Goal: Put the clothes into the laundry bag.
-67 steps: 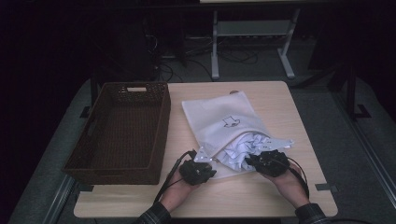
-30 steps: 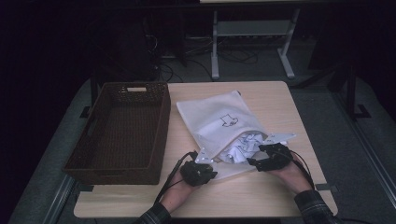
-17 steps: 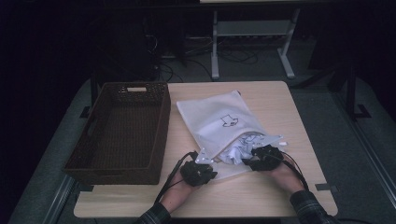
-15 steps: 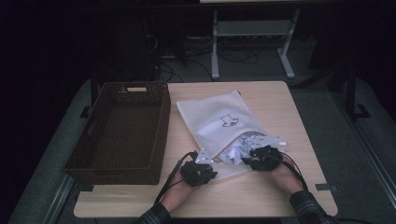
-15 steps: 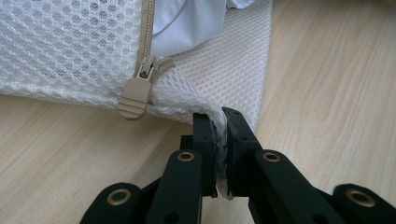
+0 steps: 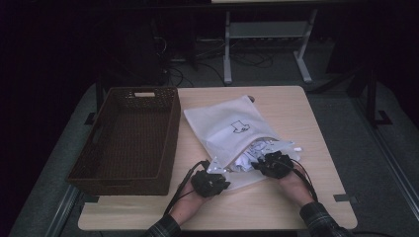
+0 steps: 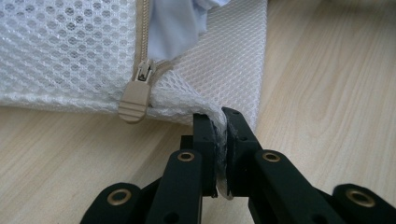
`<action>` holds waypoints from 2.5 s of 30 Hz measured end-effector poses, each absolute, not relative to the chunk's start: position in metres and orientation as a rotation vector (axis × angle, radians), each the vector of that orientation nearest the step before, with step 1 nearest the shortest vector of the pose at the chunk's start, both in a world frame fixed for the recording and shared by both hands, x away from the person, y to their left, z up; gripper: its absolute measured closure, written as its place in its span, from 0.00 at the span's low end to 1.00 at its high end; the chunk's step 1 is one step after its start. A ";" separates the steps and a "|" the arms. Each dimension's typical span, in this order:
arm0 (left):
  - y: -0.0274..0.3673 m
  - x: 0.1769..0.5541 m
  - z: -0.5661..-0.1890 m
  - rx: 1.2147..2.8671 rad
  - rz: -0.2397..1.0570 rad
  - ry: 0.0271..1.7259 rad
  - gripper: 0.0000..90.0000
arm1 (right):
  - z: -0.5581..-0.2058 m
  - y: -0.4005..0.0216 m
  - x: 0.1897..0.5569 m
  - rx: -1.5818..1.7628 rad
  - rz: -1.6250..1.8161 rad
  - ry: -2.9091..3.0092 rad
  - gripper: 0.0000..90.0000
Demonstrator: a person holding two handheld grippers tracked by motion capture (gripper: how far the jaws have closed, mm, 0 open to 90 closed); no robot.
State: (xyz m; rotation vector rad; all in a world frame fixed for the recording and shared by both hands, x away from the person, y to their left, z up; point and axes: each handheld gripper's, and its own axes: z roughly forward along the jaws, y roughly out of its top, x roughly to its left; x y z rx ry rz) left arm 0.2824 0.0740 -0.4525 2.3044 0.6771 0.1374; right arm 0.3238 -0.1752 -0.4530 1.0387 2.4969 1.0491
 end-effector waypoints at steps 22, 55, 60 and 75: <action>0.075 0.280 -0.449 2.301 0.127 0.653 0.94 | -0.441 -0.147 0.345 1.060 1.130 2.426 0.91; 0.072 0.270 -0.437 2.266 0.102 0.602 0.94 | -0.440 -0.106 0.382 1.087 1.190 2.314 0.91; 0.073 0.271 -0.438 2.269 0.099 0.599 0.94 | -0.441 -0.107 0.383 1.083 1.182 2.323 0.91; 0.074 0.273 -0.440 2.271 0.099 0.602 0.94 | -0.439 -0.127 0.374 1.076 1.186 2.365 0.71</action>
